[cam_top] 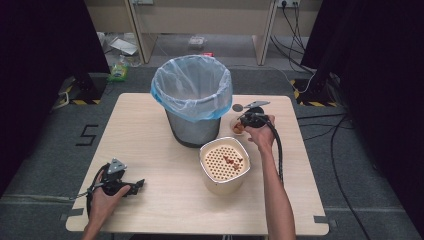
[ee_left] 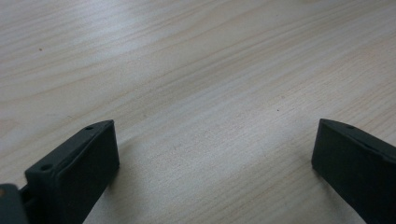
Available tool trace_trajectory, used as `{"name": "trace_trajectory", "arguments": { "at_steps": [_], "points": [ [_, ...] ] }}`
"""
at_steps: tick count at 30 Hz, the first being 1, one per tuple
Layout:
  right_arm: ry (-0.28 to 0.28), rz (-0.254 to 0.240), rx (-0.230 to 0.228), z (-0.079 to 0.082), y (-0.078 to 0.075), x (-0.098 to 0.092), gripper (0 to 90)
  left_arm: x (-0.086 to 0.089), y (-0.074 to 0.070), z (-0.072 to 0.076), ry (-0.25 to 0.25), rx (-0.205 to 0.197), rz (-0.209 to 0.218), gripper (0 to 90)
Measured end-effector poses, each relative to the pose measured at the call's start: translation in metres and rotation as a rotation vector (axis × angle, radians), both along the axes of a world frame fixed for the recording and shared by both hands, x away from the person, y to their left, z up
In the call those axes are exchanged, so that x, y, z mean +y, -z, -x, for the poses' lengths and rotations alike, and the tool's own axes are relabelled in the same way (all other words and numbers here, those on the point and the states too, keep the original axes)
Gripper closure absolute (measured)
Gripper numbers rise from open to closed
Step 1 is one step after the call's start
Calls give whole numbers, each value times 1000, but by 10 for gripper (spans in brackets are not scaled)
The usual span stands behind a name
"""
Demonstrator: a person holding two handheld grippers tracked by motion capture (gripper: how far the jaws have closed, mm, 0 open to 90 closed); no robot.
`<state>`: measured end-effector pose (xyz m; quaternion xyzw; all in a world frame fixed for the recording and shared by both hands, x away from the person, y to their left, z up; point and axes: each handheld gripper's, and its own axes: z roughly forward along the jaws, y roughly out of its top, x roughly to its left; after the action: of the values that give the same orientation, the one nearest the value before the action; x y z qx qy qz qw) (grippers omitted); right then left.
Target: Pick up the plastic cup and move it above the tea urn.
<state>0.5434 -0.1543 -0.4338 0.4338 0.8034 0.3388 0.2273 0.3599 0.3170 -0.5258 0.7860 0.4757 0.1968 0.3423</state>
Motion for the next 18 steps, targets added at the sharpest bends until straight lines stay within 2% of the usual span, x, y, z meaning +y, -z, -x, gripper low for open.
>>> {"name": "trace_trajectory", "arguments": {
  "at_steps": [2, 3, 7, 18],
  "points": [
    [4, -6, -8, 1, -1, -1, 860, 0, 0, 0, 0, 0, 0, 0],
    [8, -1, -31, 4, -5, -3, 860, 0, 0, 0, 0, 0, 0, 0],
    [16, 6, -72, 9, -15, -7, 859, 0, 0, 0, 0, 0, 0, 0],
    [29, 24, -153, 20, -41, -18, 855, 0, 0, 0, -2, 1, 4, 0]
  ]
}}
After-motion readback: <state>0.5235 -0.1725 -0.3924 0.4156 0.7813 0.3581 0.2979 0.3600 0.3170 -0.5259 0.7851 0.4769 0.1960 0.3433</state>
